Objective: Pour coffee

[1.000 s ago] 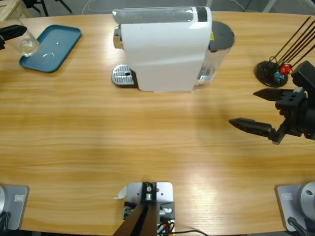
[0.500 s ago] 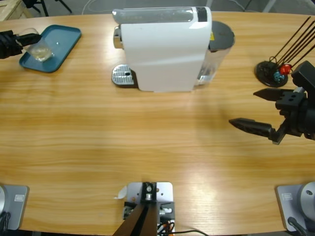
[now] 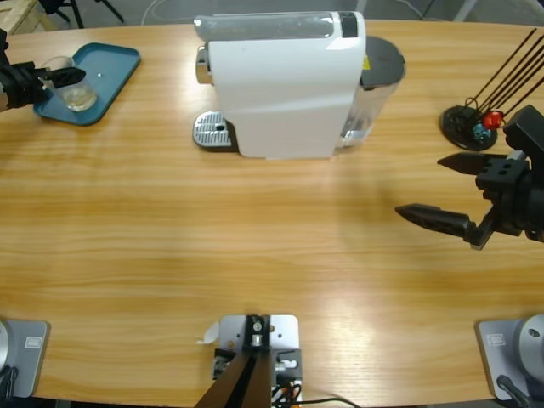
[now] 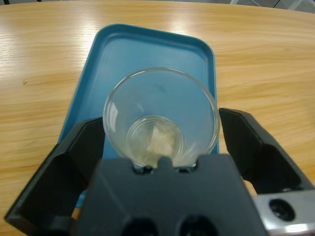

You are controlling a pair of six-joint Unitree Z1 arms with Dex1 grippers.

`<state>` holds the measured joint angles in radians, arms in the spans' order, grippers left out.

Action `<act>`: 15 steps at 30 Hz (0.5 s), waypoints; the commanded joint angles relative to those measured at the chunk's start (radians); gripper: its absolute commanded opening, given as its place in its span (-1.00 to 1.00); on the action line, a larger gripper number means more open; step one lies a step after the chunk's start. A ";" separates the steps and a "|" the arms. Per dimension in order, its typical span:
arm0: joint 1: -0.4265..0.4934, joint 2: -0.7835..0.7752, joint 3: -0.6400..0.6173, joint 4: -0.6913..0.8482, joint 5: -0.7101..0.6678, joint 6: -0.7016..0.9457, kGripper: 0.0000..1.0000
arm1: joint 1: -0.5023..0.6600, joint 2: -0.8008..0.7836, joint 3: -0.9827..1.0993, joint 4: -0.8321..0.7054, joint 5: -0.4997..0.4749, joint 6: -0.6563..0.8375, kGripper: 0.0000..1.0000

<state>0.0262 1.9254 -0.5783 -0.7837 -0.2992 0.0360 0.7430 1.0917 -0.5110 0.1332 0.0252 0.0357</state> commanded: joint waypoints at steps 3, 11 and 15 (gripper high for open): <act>0.006 -0.093 0.072 0.016 -0.002 0.012 0.93 | 0.009 -0.010 0.011 0.002 -0.005 0.015 1.00; 0.003 -0.364 0.106 0.166 0.023 0.012 0.93 | 0.009 -0.011 0.011 0.003 -0.006 0.018 1.00; -0.095 -0.572 0.099 0.325 0.022 0.011 0.93 | 0.009 -0.015 0.011 0.003 -0.007 0.018 1.00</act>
<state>0.0258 1.6259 -0.5078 -0.6551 -0.2880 0.0360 0.7431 1.0917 -0.5110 0.1332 0.0252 0.0423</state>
